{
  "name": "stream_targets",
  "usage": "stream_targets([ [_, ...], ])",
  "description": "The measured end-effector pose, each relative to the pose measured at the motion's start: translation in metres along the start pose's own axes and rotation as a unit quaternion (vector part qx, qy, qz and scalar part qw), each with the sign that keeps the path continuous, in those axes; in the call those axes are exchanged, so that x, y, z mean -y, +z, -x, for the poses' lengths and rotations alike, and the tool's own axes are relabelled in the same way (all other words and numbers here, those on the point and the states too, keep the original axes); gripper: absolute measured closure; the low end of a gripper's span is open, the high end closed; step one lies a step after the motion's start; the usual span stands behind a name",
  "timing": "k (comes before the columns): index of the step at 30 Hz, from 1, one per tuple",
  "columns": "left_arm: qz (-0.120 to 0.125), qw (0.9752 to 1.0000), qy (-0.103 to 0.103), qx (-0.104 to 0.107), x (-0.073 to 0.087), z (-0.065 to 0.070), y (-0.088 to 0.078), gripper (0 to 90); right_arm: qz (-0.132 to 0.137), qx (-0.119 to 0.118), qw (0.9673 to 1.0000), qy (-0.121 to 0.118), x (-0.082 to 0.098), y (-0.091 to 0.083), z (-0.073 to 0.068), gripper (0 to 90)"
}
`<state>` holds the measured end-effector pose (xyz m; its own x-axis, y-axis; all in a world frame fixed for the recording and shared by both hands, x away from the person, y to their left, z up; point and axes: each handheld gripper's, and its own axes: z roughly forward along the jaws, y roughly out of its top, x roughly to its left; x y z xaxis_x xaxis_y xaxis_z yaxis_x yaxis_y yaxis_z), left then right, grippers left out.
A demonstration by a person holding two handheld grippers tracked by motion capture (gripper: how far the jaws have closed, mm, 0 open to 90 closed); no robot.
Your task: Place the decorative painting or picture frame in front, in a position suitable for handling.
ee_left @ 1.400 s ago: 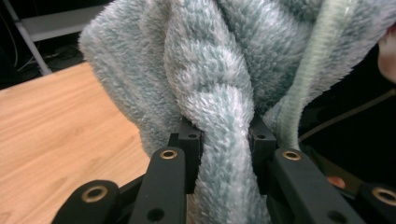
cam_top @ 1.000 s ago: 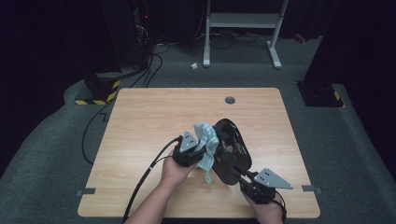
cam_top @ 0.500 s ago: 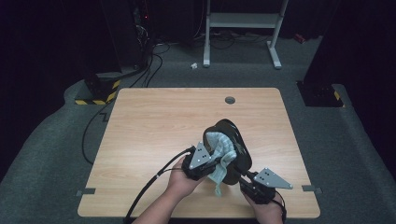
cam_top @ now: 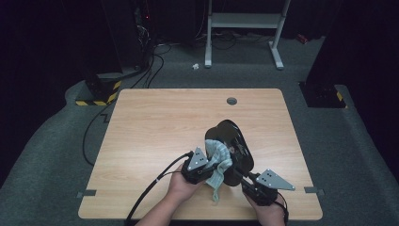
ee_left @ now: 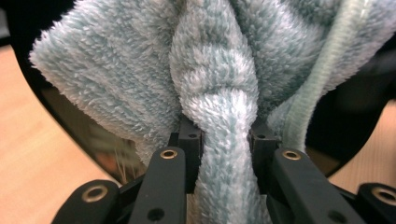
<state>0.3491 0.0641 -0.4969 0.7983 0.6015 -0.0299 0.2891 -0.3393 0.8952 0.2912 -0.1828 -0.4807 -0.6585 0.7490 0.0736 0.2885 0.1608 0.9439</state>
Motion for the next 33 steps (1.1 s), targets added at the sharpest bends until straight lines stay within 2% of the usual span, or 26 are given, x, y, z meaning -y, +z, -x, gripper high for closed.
stream_targets([
  [1, 0.0, 1.0, 0.0, 0.0, 0.0, 0.0, 0.0, 73.6, 0.0, 0.0, 1.0, 0.0, 0.0, 0.0, 0.0, 76.1],
  [4, -0.032, 0.9994, 0.012, 0.002, 0.012, 0.004, 0.007, 73.5, 0.001, 0.0, 1.0, 0.001, 0.0, 0.0, 0.001, 76.3],
  [9, -0.062, 0.9979, 0.019, 0.002, 0.024, 0.007, 0.014, 73.5, 0.001, -0.002, 1.0, -0.001, 0.0, 0.0, 0.0, 77.5],
  [13, -0.065, 0.9977, 0.018, 0.003, 0.026, 0.009, 0.016, 73.5, 0.001, 0.007, 0.9995, -0.03, -0.001, 0.001, -0.006, 77.9],
  [15, -0.064, 0.9978, 0.017, 0.001, 0.026, 0.009, 0.016, 73.5, -0.001, 0.01, 0.9996, -0.025, -0.001, 0.001, -0.006, 78.0],
  [18, -0.061, 0.998, 0.015, -0.003, 0.024, 0.008, 0.014, 73.5, -0.001, 0.008, 0.9999, -0.015, -0.001, 0.0, -0.003, 78.0],
  [24, -0.028, 0.9995, -0.005, -0.017, 0.014, -0.004, 0.002, 73.5, 0.002, 0.004, 1.0, -0.001, 0.0, 0.0, 0.001, 78.0],
  [28, -0.011, 0.9994, -0.01, -0.03, 0.006, -0.012, -0.007, 73.5, 0.003, 0.003, 1.0, 0.0, 0.0, 0.0, 0.001, 78.0],
  [30, 0.005, 0.9991, -0.02, -0.037, -0.001, -0.02, -0.013, 73.5, 0.004, 0.002, 1.0, 0.004, 0.0, 0.0, 0.002, 78.0],
  [33, 0.011, 0.9987, -0.02, -0.046, -0.006, -0.025, -0.016, 73.5, 0.004, -0.003, 0.9999, 0.013, 0.001, 0.0, 0.004, 78.0],
])
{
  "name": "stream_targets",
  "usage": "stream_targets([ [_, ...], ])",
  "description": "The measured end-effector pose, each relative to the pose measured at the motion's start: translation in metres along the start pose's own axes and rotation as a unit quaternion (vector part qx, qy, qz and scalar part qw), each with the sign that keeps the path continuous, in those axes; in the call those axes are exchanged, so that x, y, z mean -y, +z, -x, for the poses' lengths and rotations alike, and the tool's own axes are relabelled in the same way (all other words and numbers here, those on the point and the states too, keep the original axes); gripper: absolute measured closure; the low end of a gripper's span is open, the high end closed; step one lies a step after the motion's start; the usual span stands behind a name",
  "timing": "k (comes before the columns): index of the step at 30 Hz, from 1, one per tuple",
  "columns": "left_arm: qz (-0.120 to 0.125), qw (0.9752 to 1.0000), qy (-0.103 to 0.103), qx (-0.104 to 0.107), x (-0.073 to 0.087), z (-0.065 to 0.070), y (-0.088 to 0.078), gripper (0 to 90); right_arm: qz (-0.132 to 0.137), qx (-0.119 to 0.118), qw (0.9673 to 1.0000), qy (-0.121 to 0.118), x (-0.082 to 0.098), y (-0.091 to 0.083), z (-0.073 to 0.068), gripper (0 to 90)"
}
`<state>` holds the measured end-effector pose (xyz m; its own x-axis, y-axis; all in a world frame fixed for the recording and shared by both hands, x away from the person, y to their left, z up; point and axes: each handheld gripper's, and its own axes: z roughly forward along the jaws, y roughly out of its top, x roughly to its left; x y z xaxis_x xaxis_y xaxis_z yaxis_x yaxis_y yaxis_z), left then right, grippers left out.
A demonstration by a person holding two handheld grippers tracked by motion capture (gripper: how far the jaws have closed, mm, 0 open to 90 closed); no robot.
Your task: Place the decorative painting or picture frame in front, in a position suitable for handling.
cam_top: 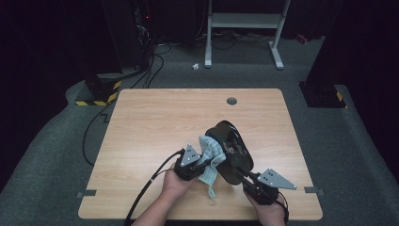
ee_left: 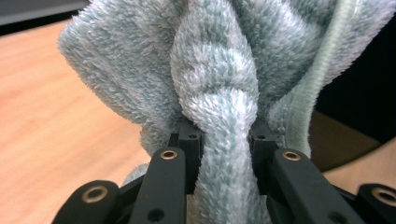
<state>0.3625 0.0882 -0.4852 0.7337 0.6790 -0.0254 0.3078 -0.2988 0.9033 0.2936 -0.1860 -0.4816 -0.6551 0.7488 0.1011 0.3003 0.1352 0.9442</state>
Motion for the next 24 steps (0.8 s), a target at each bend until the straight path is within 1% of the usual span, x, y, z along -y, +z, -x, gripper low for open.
stream_targets([
  [3, 0.014, 0.9999, -0.002, -0.006, -0.011, -0.007, -0.003, 73.5, 0.0, -0.005, 1.0, 0.008, 0.0, 0.0, 0.001, 78.0],
  [5, 0.021, 0.9997, 0.001, -0.011, -0.019, -0.01, -0.004, 73.5, 0.001, -0.009, 0.9998, 0.015, 0.001, 0.0, 0.002, 78.0],
  [7, 0.026, 0.9996, 0.0, -0.014, -0.024, -0.012, -0.004, 73.4, 0.002, -0.012, 0.9996, 0.025, 0.001, 0.001, 0.004, 78.0],
  [9, 0.029, 0.9995, 0.003, -0.013, -0.029, -0.014, -0.003, 73.4, 0.003, -0.014, 0.9993, 0.033, 0.001, 0.0, 0.006, 77.9],
  [11, 0.03, 0.9995, 0.005, -0.013, -0.03, -0.014, -0.002, 73.4, 0.003, -0.014, 0.9994, 0.032, 0.002, 0.0, 0.006, 77.9],
  [21, 0.034, 0.9994, -0.002, -0.01, -0.028, -0.018, 0.004, 73.3, 0.003, -0.012, 0.9995, 0.03, 0.002, 0.0, 0.005, 77.9],
  [22, 0.031, 0.9995, 0.0, -0.01, -0.027, -0.017, 0.005, 73.3, 0.003, -0.012, 0.9995, 0.03, 0.001, 0.0, 0.005, 77.8],
  [24, 0.019, 0.9998, 0.003, -0.009, -0.022, -0.017, 0.01, 73.3, 0.002, -0.011, 0.9995, 0.031, 0.001, 0.0, 0.005, 77.8],
])
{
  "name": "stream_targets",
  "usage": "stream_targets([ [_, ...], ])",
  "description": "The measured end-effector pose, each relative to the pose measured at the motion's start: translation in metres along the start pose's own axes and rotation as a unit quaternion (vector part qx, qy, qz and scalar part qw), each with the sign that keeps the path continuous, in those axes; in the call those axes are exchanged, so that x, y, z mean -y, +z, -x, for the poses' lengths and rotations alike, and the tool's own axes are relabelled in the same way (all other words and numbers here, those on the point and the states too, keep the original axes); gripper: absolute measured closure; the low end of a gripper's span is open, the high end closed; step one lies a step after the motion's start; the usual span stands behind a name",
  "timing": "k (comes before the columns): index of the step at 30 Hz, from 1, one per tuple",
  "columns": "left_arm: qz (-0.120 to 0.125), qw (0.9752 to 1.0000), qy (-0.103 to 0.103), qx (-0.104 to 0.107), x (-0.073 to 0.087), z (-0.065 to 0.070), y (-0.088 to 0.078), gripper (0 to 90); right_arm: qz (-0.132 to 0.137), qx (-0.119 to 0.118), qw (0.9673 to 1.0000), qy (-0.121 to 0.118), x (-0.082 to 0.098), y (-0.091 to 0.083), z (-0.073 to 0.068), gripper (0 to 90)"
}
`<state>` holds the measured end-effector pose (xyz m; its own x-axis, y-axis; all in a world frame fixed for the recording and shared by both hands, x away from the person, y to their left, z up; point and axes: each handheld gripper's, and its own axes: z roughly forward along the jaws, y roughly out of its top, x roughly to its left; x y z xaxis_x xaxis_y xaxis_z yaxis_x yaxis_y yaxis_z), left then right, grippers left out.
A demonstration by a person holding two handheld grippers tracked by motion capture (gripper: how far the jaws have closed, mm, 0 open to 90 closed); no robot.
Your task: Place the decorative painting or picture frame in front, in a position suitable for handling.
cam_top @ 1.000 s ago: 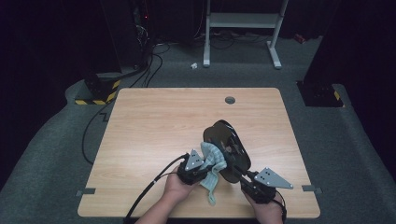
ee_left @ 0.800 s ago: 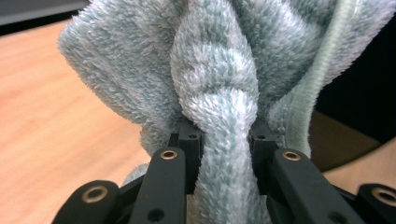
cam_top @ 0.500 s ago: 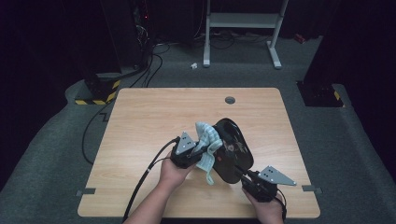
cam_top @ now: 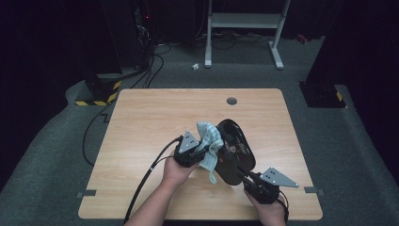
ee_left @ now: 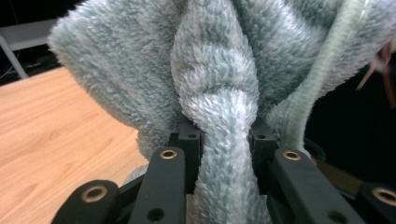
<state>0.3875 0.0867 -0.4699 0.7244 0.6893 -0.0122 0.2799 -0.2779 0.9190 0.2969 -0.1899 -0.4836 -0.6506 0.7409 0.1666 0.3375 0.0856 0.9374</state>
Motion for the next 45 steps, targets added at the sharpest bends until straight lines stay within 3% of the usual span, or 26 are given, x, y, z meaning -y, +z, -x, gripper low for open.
stream_targets([
  [2, -0.016, 0.9998, -0.007, 0.004, 0.009, -0.002, 0.005, 73.3, 0.0, 0.002, 1.0, 0.002, 0.0, 0.0, 0.0, 77.7],
  [3, -0.038, 0.9992, -0.01, 0.006, 0.02, -0.004, 0.011, 73.3, 0.0, 0.002, 1.0, 0.003, 0.0, 0.0, 0.0, 77.7],
  [5, -0.047, 0.9988, -0.011, 0.007, 0.025, -0.004, 0.014, 73.3, 0.0, 0.004, 1.0, 0.004, 0.0, 0.0, 0.001, 77.6],
  [7, -0.08, 0.9967, -0.009, 0.008, 0.038, -0.005, 0.021, 73.3, 0.0, 0.006, 1.0, 0.006, 0.0, 0.0, 0.001, 77.5],
  [10, -0.095, 0.9954, -0.004, 0.008, 0.046, -0.007, 0.023, 73.2, -0.001, 0.008, 0.9999, 0.009, 0.0, -0.001, 0.001, 77.7],
  [12, -0.093, 0.9957, -0.002, 0.001, 0.043, -0.008, 0.02, 73.2, -0.001, 0.009, 0.9999, 0.009, -0.001, -0.001, 0.001, 77.8],
  [17, -0.028, 0.9995, -0.008, -0.009, 0.019, -0.012, 0.001, 73.2, -0.001, 0.007, 0.9999, 0.009, 0.0, -0.001, 0.001, 77.9],
  [21, 0.017, 0.9998, -0.004, -0.011, -0.008, -0.013, -0.009, 73.2, -0.001, 0.004, 1.0, 0.008, 0.0, 0.0, 0.001, 77.8],
  [23, 0.027, 0.9995, 0.002, -0.012, -0.018, -0.011, -0.011, 73.1, -0.003, 0.002, 1.0, 0.007, 0.0, 0.0, 0.001, 77.9],
  [26, 0.018, 0.9997, 0.006, -0.015, -0.02, -0.013, -0.005, 73.1, -0.004, 0.001, 1.0, 0.006, -0.001, 0.0, 0.001, 77.9],
  [30, -0.008, 0.9998, -0.017, -0.01, 0.001, -0.018, 0.006, 73.2, -0.005, 0.0, 0.9999, 0.01, -0.001, -0.001, 0.001, 77.5],
  [34, -0.058, 0.9982, -0.014, -0.009, 0.03, -0.016, 0.018, 73.1, -0.006, 0.0, 0.9999, 0.012, -0.001, 0.0, 0.001, 76.9],
  [37, -0.1, 0.995, 0.006, -0.007, 0.048, -0.01, 0.027, 73.1, -0.008, -0.001, 0.9999, 0.013, -0.001, 0.0, 0.001, 76.6],
  [40, -0.096, 0.9953, 0.009, -0.009, 0.043, -0.008, 0.022, 73.1, -0.01, -0.001, 0.9999, 0.013, -0.002, 0.0, 0.002, 76.7],
  [45, -0.034, 0.9993, 0.014, -0.007, 0.01, -0.002, 0.005, 73.1, -0.009, 0.0, 0.9999, 0.011, -0.001, -0.001, 0.003, 77.3],
])
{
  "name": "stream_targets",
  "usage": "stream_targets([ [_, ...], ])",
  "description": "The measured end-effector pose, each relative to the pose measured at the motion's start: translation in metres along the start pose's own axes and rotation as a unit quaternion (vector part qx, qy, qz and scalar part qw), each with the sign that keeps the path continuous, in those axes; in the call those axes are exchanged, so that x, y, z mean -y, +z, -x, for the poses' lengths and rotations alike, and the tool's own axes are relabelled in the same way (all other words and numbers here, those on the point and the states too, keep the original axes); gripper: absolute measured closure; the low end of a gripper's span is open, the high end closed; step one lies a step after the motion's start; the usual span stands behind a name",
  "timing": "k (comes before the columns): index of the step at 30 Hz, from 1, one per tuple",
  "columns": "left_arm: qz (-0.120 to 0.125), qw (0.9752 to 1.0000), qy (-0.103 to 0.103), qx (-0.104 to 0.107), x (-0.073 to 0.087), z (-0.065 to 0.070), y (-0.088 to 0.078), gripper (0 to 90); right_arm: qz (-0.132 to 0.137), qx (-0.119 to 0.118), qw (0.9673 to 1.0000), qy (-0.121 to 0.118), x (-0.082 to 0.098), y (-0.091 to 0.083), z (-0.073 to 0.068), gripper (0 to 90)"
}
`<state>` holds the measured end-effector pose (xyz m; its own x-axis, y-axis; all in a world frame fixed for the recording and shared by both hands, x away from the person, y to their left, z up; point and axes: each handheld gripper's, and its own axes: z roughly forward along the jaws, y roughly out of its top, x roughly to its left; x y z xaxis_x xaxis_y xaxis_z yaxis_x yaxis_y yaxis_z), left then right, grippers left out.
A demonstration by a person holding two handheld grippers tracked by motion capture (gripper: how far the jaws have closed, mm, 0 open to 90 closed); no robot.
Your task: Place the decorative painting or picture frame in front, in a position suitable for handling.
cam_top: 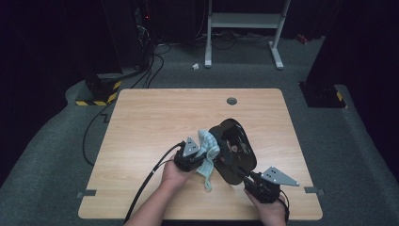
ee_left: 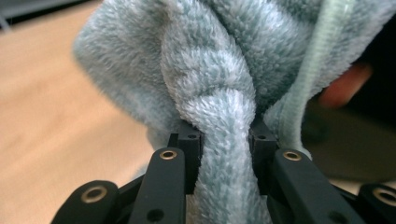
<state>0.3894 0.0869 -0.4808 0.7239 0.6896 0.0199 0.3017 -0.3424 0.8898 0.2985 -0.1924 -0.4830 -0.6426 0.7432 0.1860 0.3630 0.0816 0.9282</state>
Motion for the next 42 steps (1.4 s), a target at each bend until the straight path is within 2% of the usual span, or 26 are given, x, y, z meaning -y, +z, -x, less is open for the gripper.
stream_targets([
  [2, 0.029, 0.9996, 0.0, 0.002, -0.019, 0.001, -0.009, 73.0, 0.0, 0.0, 1.0, 0.0, 0.0, 0.0, 0.0, 77.4],
  [4, 0.051, 0.9986, -0.008, 0.011, -0.033, 0.002, -0.015, 73.0, 0.0, -0.001, 1.0, 0.0, 0.0, -0.001, 0.001, 77.6],
  [6, 0.066, 0.9976, 0.004, 0.018, -0.044, 0.01, -0.02, 73.0, 0.001, -0.001, 1.0, 0.0, 0.001, -0.001, 0.001, 77.6],
  [8, 0.066, 0.9973, 0.023, 0.024, -0.047, 0.022, -0.02, 73.0, 0.001, -0.001, 1.0, -0.001, 0.001, -0.001, 0.001, 77.6],
  [11, 0.059, 0.9971, 0.035, 0.033, -0.038, 0.034, -0.014, 73.0, 0.0, -0.001, 1.0, 0.001, 0.0, -0.001, 0.001, 77.5],
  [15, 0.044, 0.9977, 0.011, 0.051, -0.014, 0.039, -0.004, 73.1, 0.0, 0.0, 1.0, 0.005, 0.001, -0.002, 0.002, 77.4],
  [17, 0.028, 0.9979, 0.012, 0.058, 0.0, 0.044, 0.001, 73.1, 0.0, 0.001, 1.0, 0.006, 0.001, -0.002, 0.002, 77.3],
  [18, 0.008, 0.9977, 0.018, 0.065, 0.014, 0.05, 0.007, 73.1, 0.0, 0.002, 1.0, 0.006, 0.001, -0.001, 0.002, 77.3],
  [19, 0.008, 0.9977, 0.018, 0.065, 0.014, 0.05, 0.007, 73.0, 0.0, 0.002, 1.0, 0.006, 0.001, -0.001, 0.002, 77.3],
  [24, -0.033, 0.9968, 0.02, 0.07, 0.038, 0.054, 0.016, 73.0, 0.0, 0.005, 1.0, 0.002, 0.0, 0.0, 0.001, 77.3],
  [26, -0.037, 0.9966, 0.023, 0.07, 0.039, 0.055, 0.016, 73.0, 0.0, 0.006, 1.0, 0.002, -0.001, 0.0, 0.001, 77.4],
  [28, -0.038, 0.9966, 0.025, 0.068, 0.036, 0.054, 0.014, 72.9, 0.0, 0.006, 1.0, 0.001, -0.001, 0.0, 0.001, 77.5],
  [31, -0.022, 0.9974, 0.021, 0.065, 0.024, 0.05, 0.007, 73.0, 0.001, 0.005, 1.0, 0.0, 0.0, 0.0, 0.001, 77.6],
  [35, 0.02, 0.9981, 0.012, 0.057, -0.005, 0.041, -0.006, 72.9, 0.001, 0.005, 1.0, -0.001, 0.0, 0.0, 0.001, 77.6],
  [38, 0.046, 0.9976, 0.011, 0.05, -0.03, 0.037, -0.013, 72.9, 0.001, 0.005, 1.0, -0.001, 0.0, -0.001, 0.002, 77.7],
  [42, 0.059, 0.9969, 0.026, 0.045, -0.047, 0.041, -0.016, 72.8, 0.001, 0.004, 1.0, 0.001, 0.0, -0.001, 0.002, 77.6],
])
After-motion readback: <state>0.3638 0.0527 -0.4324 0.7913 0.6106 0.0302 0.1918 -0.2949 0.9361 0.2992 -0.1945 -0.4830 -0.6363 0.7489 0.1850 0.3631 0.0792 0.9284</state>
